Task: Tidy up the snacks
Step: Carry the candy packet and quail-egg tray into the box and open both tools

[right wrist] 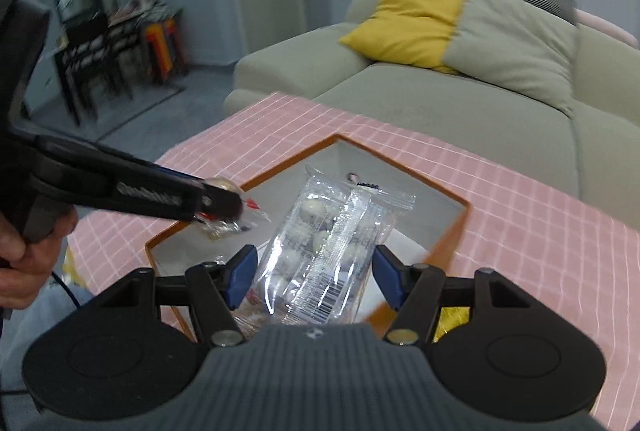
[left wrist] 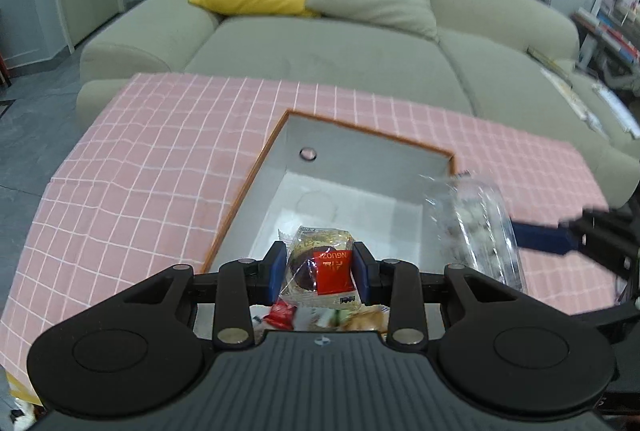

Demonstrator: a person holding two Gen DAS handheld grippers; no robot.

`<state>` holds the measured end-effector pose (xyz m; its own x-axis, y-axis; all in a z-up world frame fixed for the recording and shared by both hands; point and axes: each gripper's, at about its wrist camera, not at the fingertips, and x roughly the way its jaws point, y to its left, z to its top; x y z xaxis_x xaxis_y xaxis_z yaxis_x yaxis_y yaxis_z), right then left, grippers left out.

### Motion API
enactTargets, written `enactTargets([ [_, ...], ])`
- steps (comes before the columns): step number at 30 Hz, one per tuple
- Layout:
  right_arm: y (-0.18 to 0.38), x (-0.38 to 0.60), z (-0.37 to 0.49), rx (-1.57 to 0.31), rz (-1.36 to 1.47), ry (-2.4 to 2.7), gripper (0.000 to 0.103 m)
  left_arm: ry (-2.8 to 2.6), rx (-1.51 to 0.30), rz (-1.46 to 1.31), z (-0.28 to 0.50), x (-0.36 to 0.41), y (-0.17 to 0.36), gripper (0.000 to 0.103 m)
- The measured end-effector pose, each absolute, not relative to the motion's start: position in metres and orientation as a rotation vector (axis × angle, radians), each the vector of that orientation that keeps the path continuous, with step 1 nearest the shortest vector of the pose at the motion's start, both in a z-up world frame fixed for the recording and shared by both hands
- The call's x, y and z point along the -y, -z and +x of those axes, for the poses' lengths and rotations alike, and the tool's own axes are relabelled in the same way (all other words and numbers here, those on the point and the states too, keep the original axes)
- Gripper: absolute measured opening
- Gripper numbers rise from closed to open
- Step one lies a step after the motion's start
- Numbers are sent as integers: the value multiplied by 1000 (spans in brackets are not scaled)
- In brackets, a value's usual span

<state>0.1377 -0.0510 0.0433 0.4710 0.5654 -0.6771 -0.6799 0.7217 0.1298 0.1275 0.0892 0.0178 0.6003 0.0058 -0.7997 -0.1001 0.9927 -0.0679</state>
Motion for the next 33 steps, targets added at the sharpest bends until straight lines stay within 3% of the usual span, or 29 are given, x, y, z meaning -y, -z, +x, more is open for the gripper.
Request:
enactTargets([
  [15,27,-23,206,-987,-550,-826,61,-14,-1148,162,172,-87,59,39],
  [33,67,-42,232,-1209,-580,-852,63,-19,-1267,226,183,-91,94,43],
])
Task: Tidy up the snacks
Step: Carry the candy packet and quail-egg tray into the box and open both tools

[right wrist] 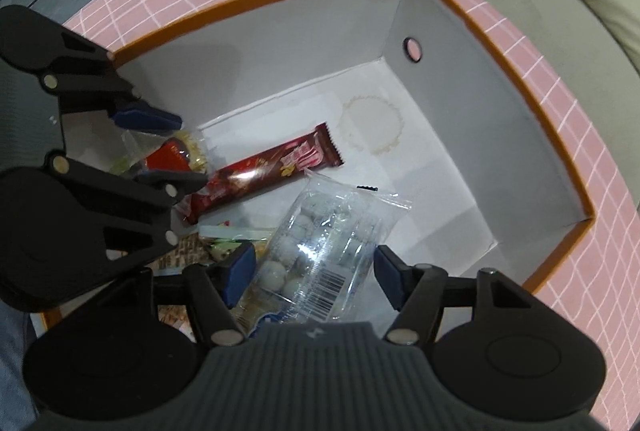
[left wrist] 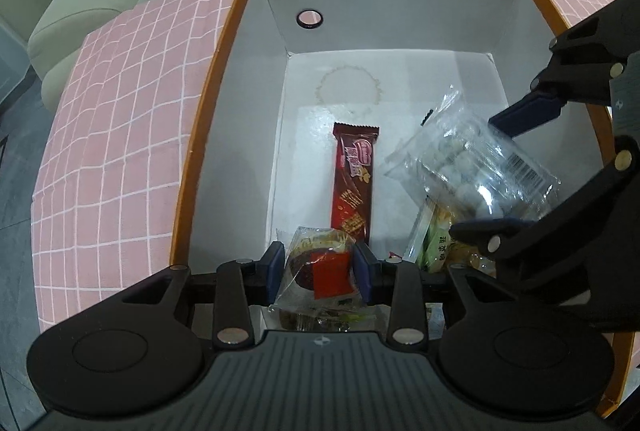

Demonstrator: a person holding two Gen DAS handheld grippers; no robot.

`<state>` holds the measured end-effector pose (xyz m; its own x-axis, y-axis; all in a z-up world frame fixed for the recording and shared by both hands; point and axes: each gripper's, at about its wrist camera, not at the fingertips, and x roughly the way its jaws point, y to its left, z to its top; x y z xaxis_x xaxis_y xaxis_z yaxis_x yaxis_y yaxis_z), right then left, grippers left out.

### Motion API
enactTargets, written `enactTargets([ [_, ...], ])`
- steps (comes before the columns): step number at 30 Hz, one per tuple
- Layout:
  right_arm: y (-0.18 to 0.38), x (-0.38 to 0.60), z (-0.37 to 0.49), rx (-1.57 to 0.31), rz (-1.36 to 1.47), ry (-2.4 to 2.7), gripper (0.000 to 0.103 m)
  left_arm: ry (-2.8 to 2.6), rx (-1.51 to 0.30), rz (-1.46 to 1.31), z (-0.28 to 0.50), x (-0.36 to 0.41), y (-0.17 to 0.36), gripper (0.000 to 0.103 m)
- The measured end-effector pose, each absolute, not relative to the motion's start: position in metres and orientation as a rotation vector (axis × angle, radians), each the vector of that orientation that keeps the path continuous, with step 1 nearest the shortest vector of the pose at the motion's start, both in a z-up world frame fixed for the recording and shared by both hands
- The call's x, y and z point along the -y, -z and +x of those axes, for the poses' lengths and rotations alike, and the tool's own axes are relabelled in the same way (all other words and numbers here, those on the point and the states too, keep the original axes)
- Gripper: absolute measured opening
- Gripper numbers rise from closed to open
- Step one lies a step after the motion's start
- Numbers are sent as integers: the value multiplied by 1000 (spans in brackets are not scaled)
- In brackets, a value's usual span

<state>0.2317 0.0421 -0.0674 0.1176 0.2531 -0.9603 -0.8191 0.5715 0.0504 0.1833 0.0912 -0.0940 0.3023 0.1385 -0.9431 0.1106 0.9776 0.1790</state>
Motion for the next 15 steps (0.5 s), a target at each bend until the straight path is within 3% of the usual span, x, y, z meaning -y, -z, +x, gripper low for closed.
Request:
enactTargets([
  [11,69,-41,227,-1255,-568,-908,64,-22,-1266,193,182,-93,93,53],
  [15,66,-40,224,-1237,-584,-896,74,-27,-1260,193,180,-93,89,58],
])
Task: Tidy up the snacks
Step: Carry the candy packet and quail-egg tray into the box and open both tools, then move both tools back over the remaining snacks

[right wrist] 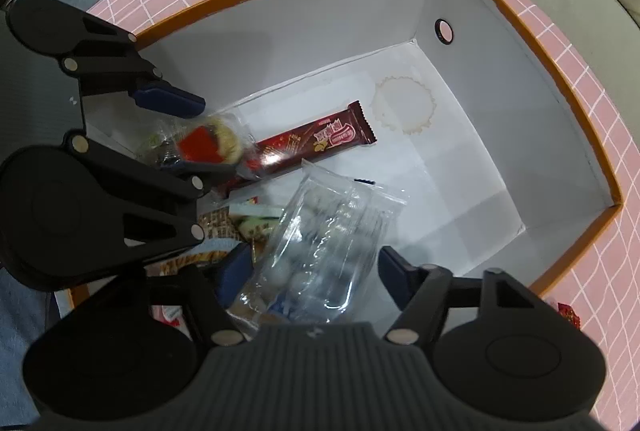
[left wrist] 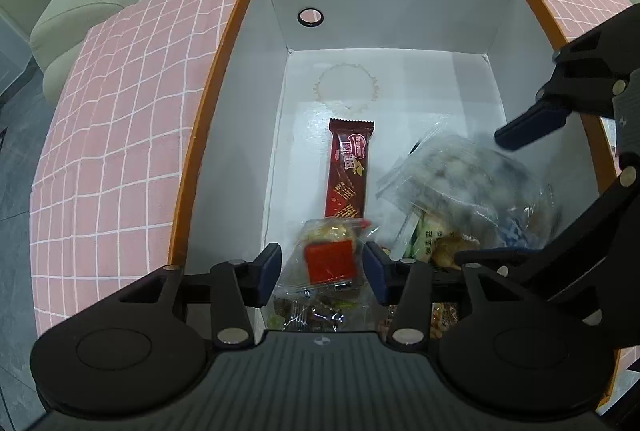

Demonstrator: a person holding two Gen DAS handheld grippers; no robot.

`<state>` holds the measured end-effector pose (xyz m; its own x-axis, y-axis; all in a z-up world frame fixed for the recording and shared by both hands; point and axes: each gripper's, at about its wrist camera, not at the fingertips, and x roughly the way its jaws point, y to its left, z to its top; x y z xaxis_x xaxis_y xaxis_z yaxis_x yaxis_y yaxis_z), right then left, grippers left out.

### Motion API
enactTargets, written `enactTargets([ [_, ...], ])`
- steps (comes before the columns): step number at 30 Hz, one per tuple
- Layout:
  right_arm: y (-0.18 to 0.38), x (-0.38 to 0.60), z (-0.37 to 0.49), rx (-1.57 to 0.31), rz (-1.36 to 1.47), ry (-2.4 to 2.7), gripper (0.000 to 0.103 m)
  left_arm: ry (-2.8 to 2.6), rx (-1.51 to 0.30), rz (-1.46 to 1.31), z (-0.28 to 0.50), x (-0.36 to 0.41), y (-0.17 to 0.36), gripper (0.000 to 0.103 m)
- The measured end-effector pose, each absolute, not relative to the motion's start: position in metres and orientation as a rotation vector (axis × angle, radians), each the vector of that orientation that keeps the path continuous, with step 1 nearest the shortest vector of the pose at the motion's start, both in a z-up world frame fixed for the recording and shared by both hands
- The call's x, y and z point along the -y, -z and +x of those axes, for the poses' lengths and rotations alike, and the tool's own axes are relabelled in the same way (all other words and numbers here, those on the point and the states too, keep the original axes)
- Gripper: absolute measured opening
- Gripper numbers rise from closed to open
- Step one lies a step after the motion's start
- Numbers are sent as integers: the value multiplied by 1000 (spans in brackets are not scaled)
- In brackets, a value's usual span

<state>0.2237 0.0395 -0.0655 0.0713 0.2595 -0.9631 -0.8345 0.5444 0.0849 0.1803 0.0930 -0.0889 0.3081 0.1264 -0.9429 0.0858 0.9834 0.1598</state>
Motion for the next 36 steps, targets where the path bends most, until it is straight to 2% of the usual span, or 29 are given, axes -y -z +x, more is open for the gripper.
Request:
enactTargets([
  [3,60,-36,222,-1198,-599,-866,80,-72,-1233,192,179,-94,82,80],
  [4,57,-34,222,-1187,-594,-856,83,-80,-1221,186,178,-95,79,81],
  [9,37,-21,219,-1113,-559,-810,92,-91,-1178,123,171,-97,61,82],
  [27,-40,63,169,-762,-316,-612,93,-129,-893,5,126,-68,-17,82],
  [36,-43,114,127,-625,-165,-488,93,-65,-815,3,102,-29,-25,82],
])
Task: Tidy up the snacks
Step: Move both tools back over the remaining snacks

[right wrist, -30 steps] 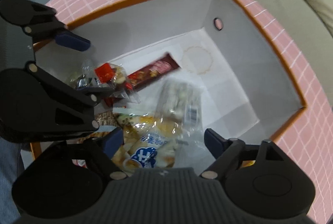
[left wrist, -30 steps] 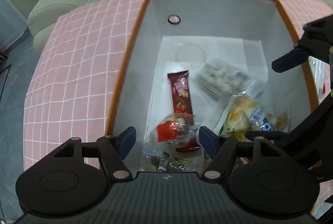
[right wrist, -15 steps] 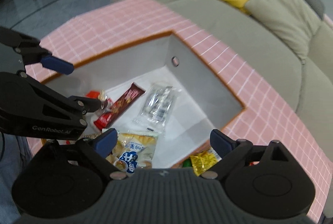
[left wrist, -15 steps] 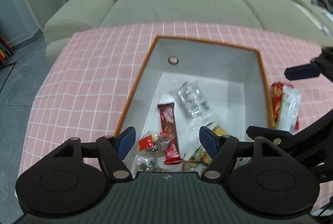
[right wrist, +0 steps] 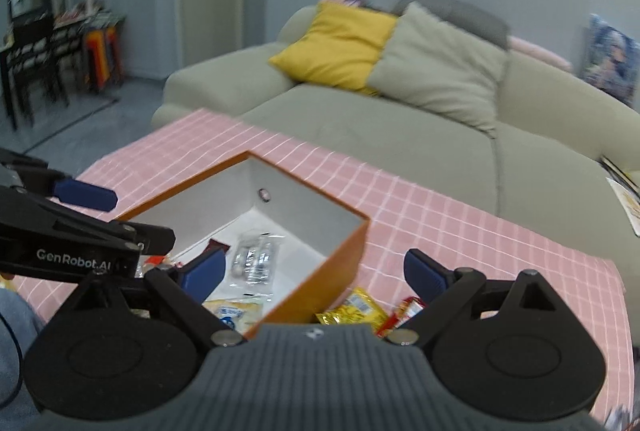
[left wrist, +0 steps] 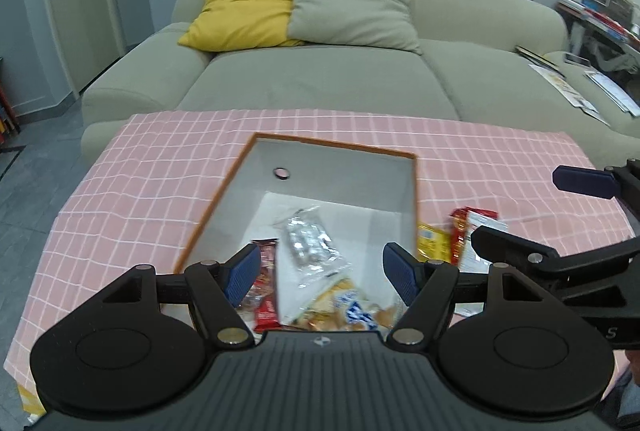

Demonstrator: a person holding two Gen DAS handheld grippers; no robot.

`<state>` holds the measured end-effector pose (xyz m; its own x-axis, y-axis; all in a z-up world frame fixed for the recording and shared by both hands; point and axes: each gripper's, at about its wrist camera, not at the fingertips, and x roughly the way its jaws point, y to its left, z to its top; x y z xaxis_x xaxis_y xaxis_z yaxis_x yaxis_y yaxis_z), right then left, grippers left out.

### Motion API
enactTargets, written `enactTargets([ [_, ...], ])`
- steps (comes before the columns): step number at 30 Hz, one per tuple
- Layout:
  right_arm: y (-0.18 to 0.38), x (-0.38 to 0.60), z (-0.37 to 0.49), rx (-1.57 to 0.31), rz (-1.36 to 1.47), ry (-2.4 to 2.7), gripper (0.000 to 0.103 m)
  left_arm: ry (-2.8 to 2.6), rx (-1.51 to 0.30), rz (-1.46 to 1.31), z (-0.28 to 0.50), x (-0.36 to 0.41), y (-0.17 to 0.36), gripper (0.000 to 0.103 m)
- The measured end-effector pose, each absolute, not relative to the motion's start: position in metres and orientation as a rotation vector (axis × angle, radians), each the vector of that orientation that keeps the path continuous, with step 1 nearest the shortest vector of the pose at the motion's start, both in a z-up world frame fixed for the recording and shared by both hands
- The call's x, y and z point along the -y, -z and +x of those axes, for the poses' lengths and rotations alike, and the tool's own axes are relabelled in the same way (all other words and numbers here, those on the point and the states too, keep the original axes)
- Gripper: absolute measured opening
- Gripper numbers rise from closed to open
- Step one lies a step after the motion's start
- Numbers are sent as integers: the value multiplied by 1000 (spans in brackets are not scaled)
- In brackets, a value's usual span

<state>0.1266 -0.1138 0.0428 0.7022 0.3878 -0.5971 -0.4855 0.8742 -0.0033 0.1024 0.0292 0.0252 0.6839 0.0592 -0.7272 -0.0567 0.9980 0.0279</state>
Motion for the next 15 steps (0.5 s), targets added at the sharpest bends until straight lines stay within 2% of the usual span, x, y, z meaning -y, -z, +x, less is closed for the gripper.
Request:
enactTargets([
  [8,-16,151,86,-554,-139,-386,96,8,-795,-13,88,0,-13,82],
  [15,27,181,70,-583,-171,-284,95,80,-833,-9,89,32,13,82],
])
